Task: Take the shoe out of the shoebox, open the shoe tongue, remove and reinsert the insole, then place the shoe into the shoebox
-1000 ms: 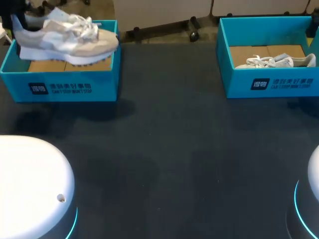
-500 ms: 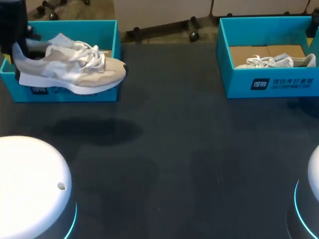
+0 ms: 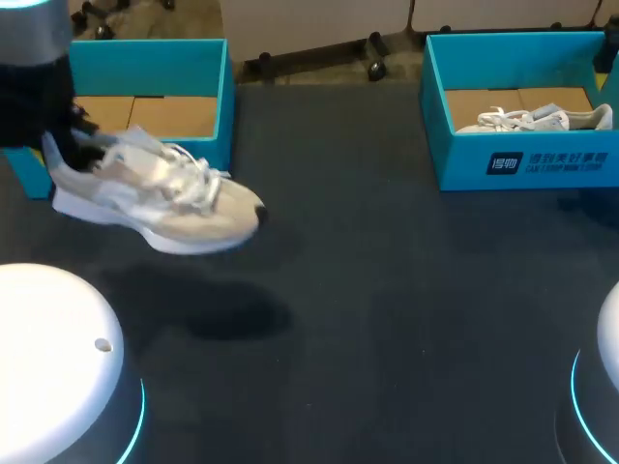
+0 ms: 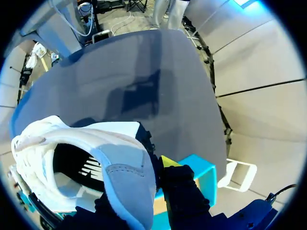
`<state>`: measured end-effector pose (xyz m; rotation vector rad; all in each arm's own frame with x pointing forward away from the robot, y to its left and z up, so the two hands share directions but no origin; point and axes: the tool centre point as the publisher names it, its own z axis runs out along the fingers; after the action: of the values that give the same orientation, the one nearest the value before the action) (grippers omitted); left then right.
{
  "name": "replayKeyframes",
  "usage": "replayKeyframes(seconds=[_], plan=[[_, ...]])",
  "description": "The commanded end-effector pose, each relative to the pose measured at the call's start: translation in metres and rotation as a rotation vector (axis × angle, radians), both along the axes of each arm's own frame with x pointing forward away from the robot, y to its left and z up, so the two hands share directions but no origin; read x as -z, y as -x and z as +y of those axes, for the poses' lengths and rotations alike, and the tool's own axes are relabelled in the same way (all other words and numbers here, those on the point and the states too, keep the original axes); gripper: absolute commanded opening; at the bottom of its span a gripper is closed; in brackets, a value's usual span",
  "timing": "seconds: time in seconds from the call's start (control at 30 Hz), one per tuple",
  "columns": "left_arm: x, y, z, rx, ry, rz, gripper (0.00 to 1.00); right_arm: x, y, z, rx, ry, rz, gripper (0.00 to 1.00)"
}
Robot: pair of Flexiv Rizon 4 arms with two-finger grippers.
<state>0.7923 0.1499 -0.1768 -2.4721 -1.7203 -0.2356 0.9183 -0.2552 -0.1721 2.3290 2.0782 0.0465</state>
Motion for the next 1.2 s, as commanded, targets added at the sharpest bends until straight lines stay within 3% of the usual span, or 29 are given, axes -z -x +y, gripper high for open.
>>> replayKeyframes(seconds=[0.03, 0.67, 0.97, 1.2], plan=[[0.013, 0.021, -0.019, 0.019, 0.018, -0.116, 0.00, 0.000, 0.000, 0.000, 0.001, 0.001, 0.000, 1.00], [0.063, 0.051, -0.101, -0.021, 0.050, -0.060, 0.00, 0.000, 0.000, 0.000, 0.001, 0.001, 0.000, 1.00], [0.098, 0.056, -0.142, -0.006, 0.029, -0.043, 0.00, 0.000, 0.000, 0.000, 0.001, 0.001, 0.000, 1.00], [0.111, 0.053, -0.157, 0.003, 0.027, -0.030, 0.00, 0.000, 0.000, 0.000, 0.001, 0.001, 0.000, 1.00]])
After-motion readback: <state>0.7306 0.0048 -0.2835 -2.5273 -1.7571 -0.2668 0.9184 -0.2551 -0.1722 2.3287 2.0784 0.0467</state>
